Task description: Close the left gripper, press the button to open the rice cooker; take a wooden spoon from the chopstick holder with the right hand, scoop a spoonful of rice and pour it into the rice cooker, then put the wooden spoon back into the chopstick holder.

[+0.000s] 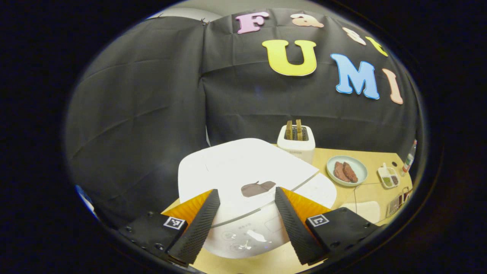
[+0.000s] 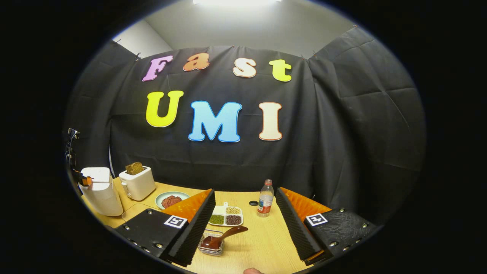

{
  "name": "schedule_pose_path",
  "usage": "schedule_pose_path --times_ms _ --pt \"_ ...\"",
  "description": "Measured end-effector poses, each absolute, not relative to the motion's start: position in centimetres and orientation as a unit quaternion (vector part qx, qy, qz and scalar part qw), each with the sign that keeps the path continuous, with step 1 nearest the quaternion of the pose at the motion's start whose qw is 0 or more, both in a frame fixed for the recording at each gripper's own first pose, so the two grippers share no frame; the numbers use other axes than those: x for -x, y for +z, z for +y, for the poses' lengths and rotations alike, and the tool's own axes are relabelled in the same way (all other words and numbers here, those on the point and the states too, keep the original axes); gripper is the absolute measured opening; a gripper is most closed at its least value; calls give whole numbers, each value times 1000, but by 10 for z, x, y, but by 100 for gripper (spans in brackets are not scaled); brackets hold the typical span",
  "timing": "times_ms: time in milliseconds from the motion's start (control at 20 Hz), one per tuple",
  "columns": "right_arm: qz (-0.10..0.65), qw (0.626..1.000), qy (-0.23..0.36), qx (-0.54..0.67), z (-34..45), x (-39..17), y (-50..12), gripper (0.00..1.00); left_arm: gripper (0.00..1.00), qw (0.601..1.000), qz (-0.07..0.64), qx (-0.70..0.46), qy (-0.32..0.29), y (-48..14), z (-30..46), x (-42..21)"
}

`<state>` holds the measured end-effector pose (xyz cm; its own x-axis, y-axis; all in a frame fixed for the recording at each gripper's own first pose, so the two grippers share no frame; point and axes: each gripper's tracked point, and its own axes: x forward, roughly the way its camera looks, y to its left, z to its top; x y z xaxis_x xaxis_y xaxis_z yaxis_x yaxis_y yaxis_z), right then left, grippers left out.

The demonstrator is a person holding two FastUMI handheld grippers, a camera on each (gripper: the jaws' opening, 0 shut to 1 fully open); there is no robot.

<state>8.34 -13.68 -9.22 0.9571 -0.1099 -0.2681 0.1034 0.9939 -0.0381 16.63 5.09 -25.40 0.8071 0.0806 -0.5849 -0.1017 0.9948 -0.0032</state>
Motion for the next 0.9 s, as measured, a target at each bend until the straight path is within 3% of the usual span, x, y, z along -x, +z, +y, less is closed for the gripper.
schedule_pose_path --times_ms 150,500,900 --pt "137 989 -53 5 -131 -81 -94 98 100 946 319 57 34 -259 51 -169" --pt "127 991 -44 -8 -113 -79 -83 98 99 962 267 49 13 -240 48 -169" --pt "81 996 -26 -20 -74 -77 -32 98 95 993 107 37 -24 -83 27 -136"
